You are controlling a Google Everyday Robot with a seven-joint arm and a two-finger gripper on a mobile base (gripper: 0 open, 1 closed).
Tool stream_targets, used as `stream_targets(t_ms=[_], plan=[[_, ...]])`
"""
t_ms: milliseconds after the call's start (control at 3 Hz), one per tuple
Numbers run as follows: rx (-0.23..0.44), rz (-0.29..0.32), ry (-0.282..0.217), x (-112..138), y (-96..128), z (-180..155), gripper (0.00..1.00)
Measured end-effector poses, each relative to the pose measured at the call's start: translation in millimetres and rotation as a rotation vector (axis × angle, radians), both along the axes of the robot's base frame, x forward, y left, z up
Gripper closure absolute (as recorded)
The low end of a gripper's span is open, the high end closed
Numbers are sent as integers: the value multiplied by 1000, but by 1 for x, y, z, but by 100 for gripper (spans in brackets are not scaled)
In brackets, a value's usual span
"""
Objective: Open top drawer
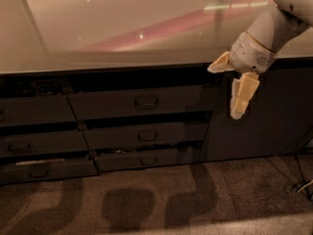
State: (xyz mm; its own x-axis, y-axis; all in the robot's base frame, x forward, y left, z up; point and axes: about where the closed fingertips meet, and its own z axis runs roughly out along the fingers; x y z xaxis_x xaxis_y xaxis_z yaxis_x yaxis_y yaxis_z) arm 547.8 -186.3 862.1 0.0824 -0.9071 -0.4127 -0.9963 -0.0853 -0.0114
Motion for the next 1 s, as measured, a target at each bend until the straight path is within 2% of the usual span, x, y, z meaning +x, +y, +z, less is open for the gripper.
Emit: stream_targets(t_ms=[333, 667, 1000], plan=[[0, 0, 0, 0, 0, 0, 0], [-33, 13, -83, -4, 5, -2, 0], [-20, 91, -216, -21, 9, -18, 0]])
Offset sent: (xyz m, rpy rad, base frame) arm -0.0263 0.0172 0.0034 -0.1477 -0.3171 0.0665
